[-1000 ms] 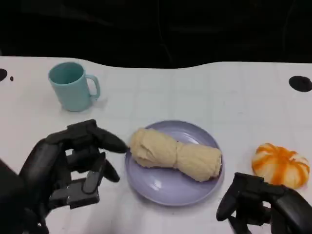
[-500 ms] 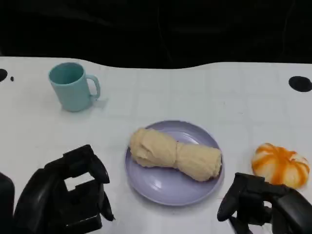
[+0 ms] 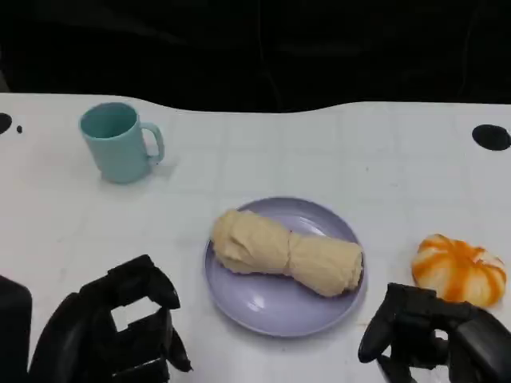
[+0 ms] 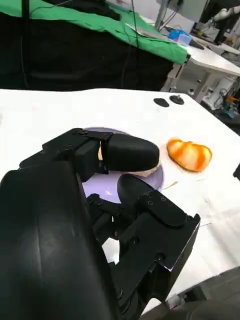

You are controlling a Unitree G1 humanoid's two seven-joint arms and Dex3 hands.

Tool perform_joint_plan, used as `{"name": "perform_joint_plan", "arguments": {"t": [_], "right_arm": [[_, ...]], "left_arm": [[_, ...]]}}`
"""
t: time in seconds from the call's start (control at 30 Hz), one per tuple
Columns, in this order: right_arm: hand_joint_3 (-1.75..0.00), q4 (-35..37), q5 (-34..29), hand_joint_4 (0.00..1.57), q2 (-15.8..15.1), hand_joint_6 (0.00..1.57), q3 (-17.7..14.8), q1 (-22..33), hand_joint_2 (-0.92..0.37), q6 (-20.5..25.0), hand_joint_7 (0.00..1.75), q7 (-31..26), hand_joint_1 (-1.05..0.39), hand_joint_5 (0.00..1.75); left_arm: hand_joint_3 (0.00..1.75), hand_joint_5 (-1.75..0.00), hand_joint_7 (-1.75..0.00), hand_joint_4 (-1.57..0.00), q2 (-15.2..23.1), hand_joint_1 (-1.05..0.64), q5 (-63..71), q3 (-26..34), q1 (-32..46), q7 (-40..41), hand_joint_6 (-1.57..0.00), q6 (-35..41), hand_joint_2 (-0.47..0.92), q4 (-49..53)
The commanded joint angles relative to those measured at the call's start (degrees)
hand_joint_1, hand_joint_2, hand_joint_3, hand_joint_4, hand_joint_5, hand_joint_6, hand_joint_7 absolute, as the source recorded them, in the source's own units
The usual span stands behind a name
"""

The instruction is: Grasp the towel on the left side of the plate with the left hand and place it into the plate.

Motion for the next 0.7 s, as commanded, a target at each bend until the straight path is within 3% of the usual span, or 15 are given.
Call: {"name": "perform_joint_plan", "arguments": {"t": [0.03, 0.7], "right_arm": [[-1.05, 0.06, 0.23, 0.72, -0.68, 0.65, -0.71, 0.21, -0.6, -0.78, 1.41, 0.18, -0.07, 1.75], [-1.04, 0.32, 0.11, 0.71, -0.81, 0.65, -1.24, 0.64, -0.6, -1.63, 1.4, 0.68, -0.07, 1.74]], "left_arm": [[1.41, -1.75, -1.74, -0.81, 0.93, -0.06, -0.15, 0.08, -0.22, -0.52, -0.65, -1.13, 0.5, 2.01], [1.41, -1.75, -1.69, -0.83, 2.77, -0.06, 1.94, -2.27, 0.13, -0.84, -0.7, -4.24, 0.47, 2.38]]}}
